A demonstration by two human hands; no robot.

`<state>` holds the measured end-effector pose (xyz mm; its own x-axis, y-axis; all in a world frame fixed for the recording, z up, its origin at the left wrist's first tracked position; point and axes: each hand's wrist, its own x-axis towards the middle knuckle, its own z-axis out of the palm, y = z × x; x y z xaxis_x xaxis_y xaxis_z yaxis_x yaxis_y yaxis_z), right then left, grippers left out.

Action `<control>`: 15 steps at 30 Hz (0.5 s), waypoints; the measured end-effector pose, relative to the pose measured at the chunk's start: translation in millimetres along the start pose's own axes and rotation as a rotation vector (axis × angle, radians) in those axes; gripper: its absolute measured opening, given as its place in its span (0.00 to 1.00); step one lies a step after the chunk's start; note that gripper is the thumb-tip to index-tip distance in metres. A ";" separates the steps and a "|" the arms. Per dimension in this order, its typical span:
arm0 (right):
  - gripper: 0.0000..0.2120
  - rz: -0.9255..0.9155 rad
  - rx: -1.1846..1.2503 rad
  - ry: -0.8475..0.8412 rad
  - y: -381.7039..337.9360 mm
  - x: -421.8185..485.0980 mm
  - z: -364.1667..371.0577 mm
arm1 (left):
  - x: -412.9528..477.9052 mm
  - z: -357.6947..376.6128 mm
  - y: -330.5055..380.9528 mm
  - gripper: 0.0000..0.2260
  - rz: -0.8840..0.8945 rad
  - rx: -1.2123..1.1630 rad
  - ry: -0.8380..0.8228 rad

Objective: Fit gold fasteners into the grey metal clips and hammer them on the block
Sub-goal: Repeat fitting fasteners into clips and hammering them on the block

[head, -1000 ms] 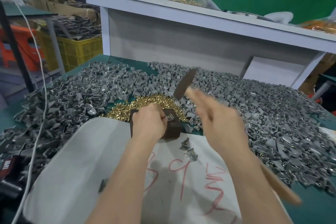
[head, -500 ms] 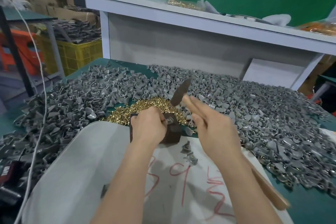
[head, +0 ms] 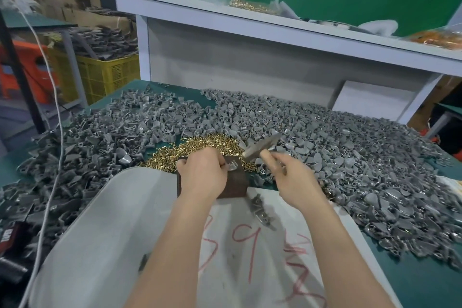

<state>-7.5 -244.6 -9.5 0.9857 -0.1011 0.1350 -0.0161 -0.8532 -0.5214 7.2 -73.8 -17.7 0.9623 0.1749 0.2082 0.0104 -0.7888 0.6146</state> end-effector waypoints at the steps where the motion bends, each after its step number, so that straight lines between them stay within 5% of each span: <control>1: 0.19 0.038 -0.032 -0.069 2.5 0.7 4.4 | 0.0 -0.2 0.2 0.05 -0.005 0.004 -0.002; 3: 0.19 0.079 -0.080 -0.120 5.2 0.1 12.5 | 1.0 -0.2 0.1 0.06 -0.002 0.006 -0.004; 7: 0.19 -0.074 -0.048 0.135 -5.2 3.5 9.6 | 0.0 -2.2 2.4 0.05 0.017 -0.052 -0.029; 12: 0.07 -0.231 0.204 -0.106 -39.5 13.1 16.2 | -1.5 -7.7 7.1 0.06 0.032 -0.153 -0.034; 15: 0.07 -0.092 0.283 0.170 -39.4 37.8 5.6 | 0.8 -13.8 5.3 0.10 -0.027 -0.277 0.092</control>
<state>31.4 -212.0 11.5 0.9383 -0.1342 0.3187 0.1428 -0.6890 -0.7105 4.3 -69.8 -3.8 0.9339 0.2567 0.2490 -0.0507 -0.5941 0.8028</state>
